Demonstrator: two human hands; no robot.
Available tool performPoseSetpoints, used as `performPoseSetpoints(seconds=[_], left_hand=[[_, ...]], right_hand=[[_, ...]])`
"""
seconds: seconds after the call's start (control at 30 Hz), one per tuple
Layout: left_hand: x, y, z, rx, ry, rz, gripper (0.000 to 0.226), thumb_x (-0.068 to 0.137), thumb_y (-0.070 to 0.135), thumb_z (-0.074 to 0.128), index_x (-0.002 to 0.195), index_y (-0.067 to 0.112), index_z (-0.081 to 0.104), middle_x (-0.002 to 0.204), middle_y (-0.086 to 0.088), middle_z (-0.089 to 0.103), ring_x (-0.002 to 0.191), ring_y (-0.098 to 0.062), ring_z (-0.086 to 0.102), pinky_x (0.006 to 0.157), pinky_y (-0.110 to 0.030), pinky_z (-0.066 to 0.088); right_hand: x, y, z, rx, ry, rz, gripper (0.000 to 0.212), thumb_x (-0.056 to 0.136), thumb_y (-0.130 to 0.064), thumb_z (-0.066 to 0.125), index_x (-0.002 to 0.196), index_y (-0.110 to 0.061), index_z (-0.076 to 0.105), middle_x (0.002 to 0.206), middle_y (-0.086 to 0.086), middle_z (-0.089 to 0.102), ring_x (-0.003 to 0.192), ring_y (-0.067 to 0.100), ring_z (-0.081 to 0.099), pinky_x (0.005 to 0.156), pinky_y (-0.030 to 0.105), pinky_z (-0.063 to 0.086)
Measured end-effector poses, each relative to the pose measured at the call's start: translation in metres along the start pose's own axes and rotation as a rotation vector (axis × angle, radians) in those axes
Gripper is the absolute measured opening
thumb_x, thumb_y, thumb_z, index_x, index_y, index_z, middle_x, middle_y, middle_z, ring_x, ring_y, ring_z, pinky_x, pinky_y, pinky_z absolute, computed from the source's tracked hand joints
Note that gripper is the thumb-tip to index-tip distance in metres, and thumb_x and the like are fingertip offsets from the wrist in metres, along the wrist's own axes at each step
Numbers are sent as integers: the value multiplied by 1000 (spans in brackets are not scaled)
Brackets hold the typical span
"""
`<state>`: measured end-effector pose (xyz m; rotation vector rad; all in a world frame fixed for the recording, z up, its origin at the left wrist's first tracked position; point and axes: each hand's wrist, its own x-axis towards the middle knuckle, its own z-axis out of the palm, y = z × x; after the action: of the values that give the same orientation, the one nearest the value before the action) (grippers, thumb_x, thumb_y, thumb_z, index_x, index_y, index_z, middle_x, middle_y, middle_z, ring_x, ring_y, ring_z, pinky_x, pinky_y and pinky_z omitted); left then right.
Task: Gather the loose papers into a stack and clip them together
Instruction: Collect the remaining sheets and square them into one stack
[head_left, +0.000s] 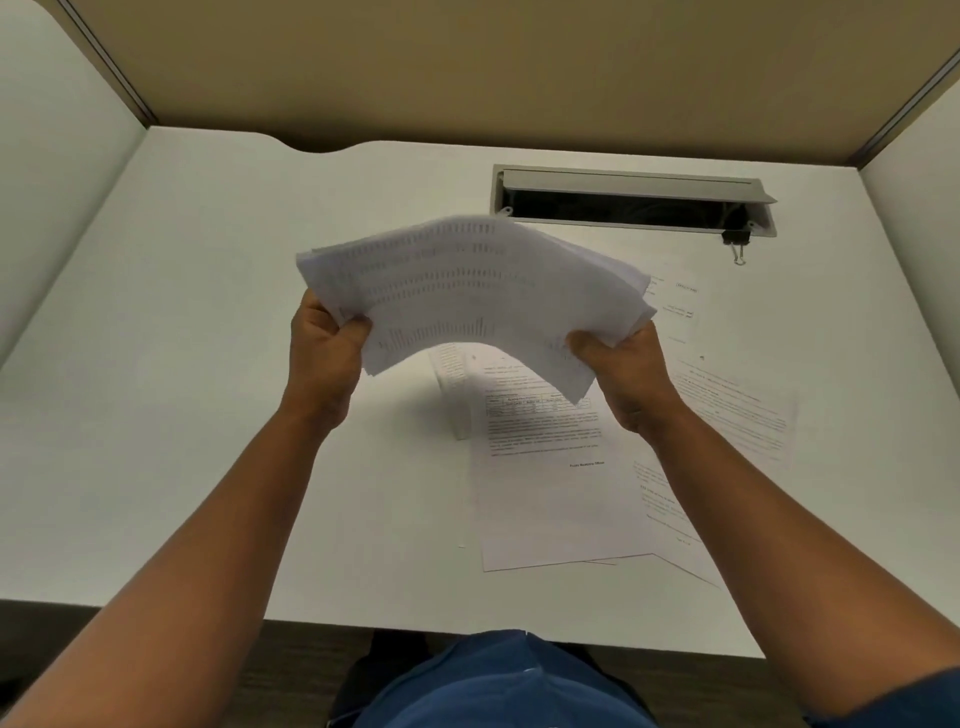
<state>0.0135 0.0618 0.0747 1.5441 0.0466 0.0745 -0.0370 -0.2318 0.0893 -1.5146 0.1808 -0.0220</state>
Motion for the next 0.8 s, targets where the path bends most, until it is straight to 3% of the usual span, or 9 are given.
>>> performPoseSetpoints(seconds=[0.17,0.33,0.5,0.63,0.8], left_hand=[[-15,-39,1,-38,-11,-212,46,67,0,51,107,20,62,108,-1,67,103,-18,65,76,-26,56],[-11,-37,9,-50,-16,-237,45,69,2,49,105,22,66,102,2,69,99,-15,66,76,-27,58],[-11,-38,3,-76,29,-207,39,67,-1,48,93,20,68,80,15,70,84,-5,64,68,-20,53],[-21,-58,-1,-59,-41,-324,41,66,3,57,103,16,68,99,0,70,107,-24,61,81,-33,54],[-14,-53,-9,-89,-36,-277,37,69,5,63,104,17,69,98,5,72,98,-15,66,77,-26,57]], right_hand=[[-15,37,1,-4,-3,201,46,74,0,74,108,-30,65,109,6,68,108,28,65,93,57,56],[-13,44,6,-16,69,231,44,84,11,65,102,-29,64,99,3,67,99,26,64,92,55,57],[-10,41,-1,14,64,192,49,72,-1,70,108,-33,65,101,3,68,102,24,64,87,48,59],[-13,55,-3,-9,33,239,55,79,10,69,118,-28,63,106,5,68,112,31,61,96,52,55],[-7,50,-6,4,27,220,51,81,12,67,108,-31,65,101,4,67,104,26,61,94,54,54]])
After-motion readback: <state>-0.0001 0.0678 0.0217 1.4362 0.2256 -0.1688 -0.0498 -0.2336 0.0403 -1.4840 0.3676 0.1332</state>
